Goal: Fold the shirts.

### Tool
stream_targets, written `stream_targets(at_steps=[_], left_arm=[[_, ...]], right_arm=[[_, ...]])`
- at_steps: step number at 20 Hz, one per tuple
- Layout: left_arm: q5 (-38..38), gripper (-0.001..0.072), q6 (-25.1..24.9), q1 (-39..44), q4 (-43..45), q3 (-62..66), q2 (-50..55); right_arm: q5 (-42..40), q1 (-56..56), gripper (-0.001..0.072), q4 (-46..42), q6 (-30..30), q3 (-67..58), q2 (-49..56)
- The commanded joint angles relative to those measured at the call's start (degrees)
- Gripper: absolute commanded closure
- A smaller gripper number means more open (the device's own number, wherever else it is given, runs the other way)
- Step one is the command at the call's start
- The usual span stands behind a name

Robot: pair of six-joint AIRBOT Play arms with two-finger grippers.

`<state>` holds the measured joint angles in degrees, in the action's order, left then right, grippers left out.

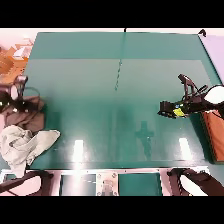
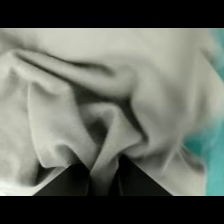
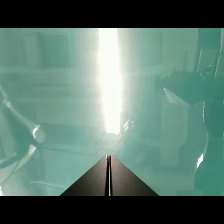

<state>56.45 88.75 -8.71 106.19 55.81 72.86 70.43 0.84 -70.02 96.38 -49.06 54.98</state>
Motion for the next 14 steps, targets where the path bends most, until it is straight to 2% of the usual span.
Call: stream_targets(at_steps=[1, 4, 6, 8, 12, 13, 14], left_arm=[[10.43, 0.0678, -5.29, 8.46, -6.19, 14.36, -3.63], [13.53, 0.0678, -5.25, 21.79, -10.45, 28.68, -7.06], [11.45, 0.0678, -5.2, 30.58, -13.9, 34.4, -6.97], [7.39, 0.0678, -4.42, 37.22, -17.11, 34.84, -5.22], [5.86, 0.0673, -3.26, 43.91, -27.93, 34.84, 4.39], [6.6, 0.0493, -3.28, 44.28, -30.47, 34.84, 6.75], [7.72, 0.0107, -2.86, 44.19, -32.3, 34.84, 8.68]], right_arm=[[-0.26, 0.04, 0.0694, 0.0, 0.0, 0.04, -0.02], [-0.63, 0.04, 0.0694, 0.0, 0.02, 0.09, -0.02], [-0.61, 0.04, 0.0694, 0.0, 0.0, 0.09, -0.04], [-1.29, 0.02, 0.0694, -0.04, -0.02, 0.07, -0.02], [-2.71, 0.0, 0.0694, -0.07, -3.15, 0.07, -0.02], [-2.97, 0.0, 0.0692, -0.09, -4.24, 0.07, -0.02], [-3.19, 0.0, 0.0601, -0.57, -5.18, 0.07, -0.02]])
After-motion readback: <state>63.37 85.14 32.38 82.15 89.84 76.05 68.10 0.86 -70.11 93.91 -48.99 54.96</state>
